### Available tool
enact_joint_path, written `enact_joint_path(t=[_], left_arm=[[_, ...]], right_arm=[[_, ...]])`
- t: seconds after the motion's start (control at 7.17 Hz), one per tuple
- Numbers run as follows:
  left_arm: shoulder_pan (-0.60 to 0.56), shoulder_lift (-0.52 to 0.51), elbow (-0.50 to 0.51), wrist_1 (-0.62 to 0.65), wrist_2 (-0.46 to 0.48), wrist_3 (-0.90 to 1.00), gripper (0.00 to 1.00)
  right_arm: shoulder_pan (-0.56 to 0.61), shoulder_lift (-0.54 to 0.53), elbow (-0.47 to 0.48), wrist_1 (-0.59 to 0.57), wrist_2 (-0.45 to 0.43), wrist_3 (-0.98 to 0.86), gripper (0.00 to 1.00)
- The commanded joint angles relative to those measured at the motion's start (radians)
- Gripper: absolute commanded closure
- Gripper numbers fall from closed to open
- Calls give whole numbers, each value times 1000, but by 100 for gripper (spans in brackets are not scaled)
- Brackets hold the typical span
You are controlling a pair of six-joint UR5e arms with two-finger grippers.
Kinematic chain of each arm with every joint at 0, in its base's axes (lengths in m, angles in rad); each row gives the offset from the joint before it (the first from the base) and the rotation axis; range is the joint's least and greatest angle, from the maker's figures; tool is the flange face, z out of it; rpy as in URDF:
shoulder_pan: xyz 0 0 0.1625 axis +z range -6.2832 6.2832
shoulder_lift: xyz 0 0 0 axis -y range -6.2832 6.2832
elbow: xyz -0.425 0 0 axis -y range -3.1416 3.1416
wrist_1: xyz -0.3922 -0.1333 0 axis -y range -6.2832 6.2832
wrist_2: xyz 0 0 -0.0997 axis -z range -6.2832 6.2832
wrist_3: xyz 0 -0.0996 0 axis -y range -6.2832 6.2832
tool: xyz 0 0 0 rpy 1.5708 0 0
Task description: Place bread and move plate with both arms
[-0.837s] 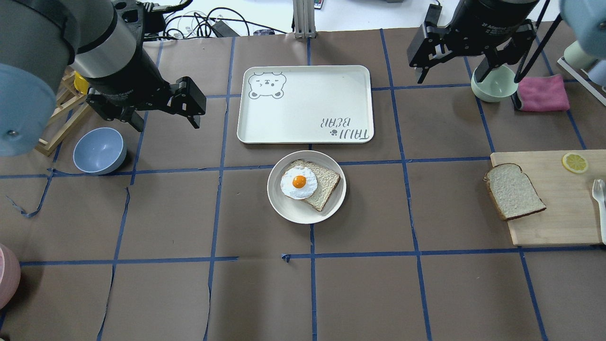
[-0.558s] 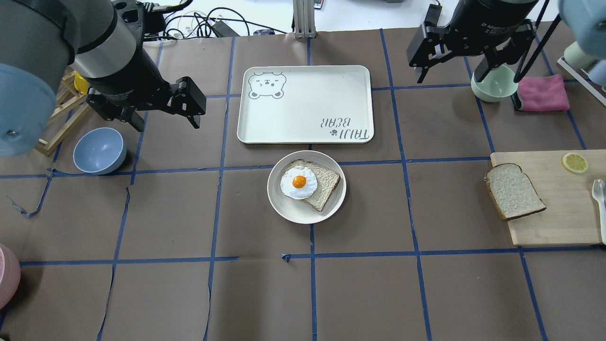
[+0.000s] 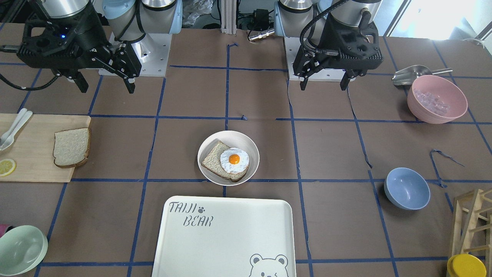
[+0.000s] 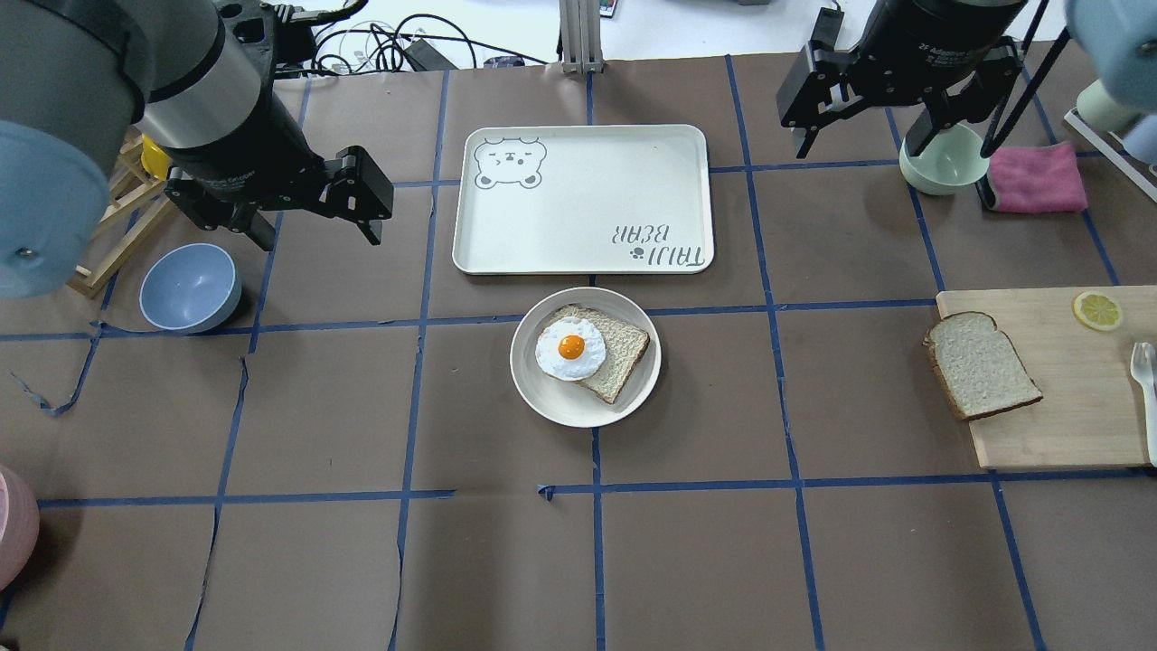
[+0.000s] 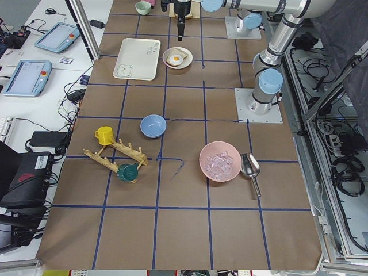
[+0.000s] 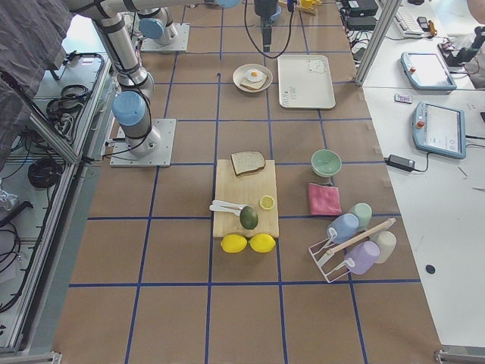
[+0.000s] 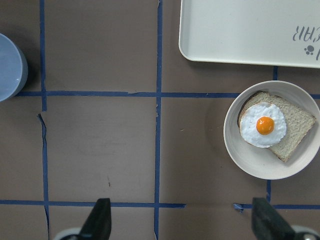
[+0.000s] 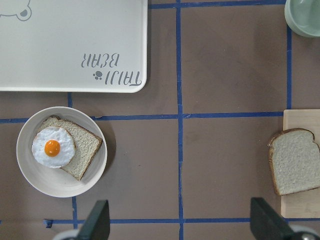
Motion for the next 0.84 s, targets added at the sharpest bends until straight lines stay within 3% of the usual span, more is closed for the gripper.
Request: enact_joint_path(t=[0.0,0.28,0.7], left_arm=[[2,2,-2,0,-1,1,0],[0,1,-1,1,-1,1,0],[0,2,-1,1,-1,1,0]], right_arm=[[-5,1,2,8,-21,3,0],[-22,0,55,-5,-17,11,0],[-18,-11,58,-25,-11,11,0]])
